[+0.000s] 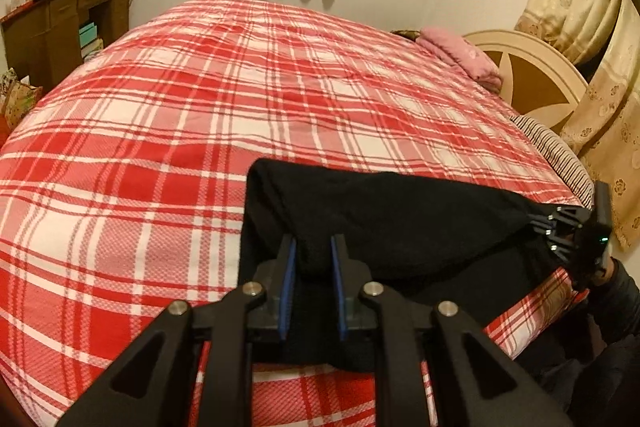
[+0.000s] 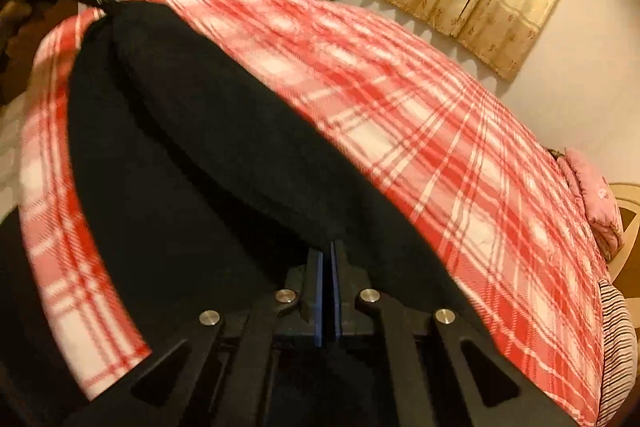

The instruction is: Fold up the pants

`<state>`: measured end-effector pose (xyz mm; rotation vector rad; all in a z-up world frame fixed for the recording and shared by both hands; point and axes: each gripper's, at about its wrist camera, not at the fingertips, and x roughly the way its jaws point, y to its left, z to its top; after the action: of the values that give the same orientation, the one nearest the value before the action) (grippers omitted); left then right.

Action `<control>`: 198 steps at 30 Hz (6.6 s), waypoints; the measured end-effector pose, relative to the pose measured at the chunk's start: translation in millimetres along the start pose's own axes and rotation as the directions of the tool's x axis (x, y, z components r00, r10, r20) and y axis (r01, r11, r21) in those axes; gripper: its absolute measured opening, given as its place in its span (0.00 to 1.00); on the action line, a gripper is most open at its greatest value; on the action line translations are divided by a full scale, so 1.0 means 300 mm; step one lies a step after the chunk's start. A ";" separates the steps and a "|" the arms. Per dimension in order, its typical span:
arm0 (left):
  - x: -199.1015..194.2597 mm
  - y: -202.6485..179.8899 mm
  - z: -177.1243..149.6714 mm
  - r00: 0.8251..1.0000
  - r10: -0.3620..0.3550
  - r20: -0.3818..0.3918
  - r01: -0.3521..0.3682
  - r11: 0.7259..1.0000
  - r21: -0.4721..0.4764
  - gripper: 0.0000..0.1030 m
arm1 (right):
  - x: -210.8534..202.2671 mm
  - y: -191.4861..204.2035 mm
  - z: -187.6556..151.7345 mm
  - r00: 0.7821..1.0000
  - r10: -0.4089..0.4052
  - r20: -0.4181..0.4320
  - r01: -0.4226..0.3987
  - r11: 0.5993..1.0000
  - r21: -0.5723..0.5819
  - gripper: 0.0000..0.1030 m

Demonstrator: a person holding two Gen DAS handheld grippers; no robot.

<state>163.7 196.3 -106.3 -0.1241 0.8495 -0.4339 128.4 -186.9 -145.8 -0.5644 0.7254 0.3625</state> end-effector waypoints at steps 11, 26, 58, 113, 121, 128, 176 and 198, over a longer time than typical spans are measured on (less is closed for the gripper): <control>0.051 -0.012 -0.070 0.994 0.082 -0.077 -0.079 0.996 0.036 0.28 | -0.065 0.047 0.018 1.000 0.008 0.011 -0.008 1.000 -0.021 0.03; 0.104 -0.003 -0.037 0.984 0.163 -0.072 -0.161 0.986 0.035 0.38 | -0.040 0.035 0.010 0.999 0.049 0.002 -0.049 0.999 0.000 0.03; 0.035 0.019 -0.034 0.987 0.160 -0.013 -0.160 0.987 -0.015 0.66 | -0.070 0.113 -0.046 0.987 0.161 -0.017 -0.161 0.986 -0.030 0.03; 0.092 -0.012 -0.081 0.983 0.174 -0.058 -0.175 0.985 -0.008 0.06 | -0.058 0.149 -0.086 0.978 0.208 -0.034 -0.208 0.978 0.000 0.03; -0.109 -0.001 -0.007 0.992 0.128 0.021 -0.128 0.992 0.017 0.06 | -0.110 0.130 -0.064 0.978 0.208 0.010 -0.208 0.978 -0.003 0.03; -0.021 0.077 -0.065 0.990 0.122 -0.077 -0.124 0.992 -0.026 0.06 | -0.058 0.201 -0.097 0.966 0.254 -0.040 -0.255 0.966 -0.031 0.03; 0.334 -0.205 0.046 0.978 0.131 -0.163 -0.073 0.944 0.321 0.55 | -0.095 -0.064 -0.196 0.984 0.176 0.007 -0.172 0.955 0.242 0.58; 0.192 -0.142 0.054 0.978 0.208 0.018 -0.208 0.969 0.130 0.36 | -0.170 -0.179 -0.282 0.995 0.097 -0.004 -0.086 0.902 0.423 0.58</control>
<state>195.5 132.5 -124.1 0.0854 0.8176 -0.2907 75.5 -286.2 -142.3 -0.1228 0.8280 0.2731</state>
